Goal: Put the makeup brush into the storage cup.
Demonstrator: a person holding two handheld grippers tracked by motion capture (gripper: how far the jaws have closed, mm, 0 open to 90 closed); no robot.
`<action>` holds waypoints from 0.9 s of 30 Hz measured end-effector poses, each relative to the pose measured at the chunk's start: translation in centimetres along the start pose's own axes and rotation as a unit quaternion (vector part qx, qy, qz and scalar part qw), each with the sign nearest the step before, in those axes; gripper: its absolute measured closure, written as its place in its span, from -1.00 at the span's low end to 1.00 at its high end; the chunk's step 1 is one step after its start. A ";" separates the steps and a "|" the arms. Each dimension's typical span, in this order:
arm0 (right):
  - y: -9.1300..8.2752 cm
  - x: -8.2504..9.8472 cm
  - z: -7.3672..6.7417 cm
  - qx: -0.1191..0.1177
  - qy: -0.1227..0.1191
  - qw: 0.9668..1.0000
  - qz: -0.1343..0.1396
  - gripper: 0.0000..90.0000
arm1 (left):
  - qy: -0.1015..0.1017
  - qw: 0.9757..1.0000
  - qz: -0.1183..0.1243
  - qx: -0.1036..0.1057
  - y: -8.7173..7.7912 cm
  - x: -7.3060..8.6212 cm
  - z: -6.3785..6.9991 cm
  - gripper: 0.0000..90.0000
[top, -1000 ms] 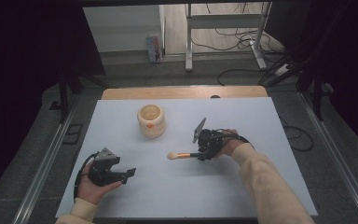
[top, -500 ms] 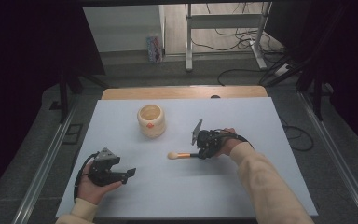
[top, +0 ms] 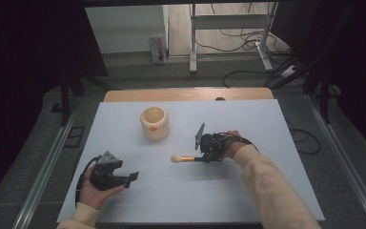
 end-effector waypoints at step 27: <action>-3.3 0.2 -0.2 0.053 0.031 0.997 0.042 0.79 | 0.000 1.000 0.000 0.000 0.0 0.0 0.0 -0.57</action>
Point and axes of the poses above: each handheld gripper's, and its own axes: y roughly forward along the jaws, x roughly out of its underside, z roughly to its right, the point moved 4 cm from there along y, roughly forward along the jaws, and after that the axes turned 2 degrees about -y, right-handed, at the moved point
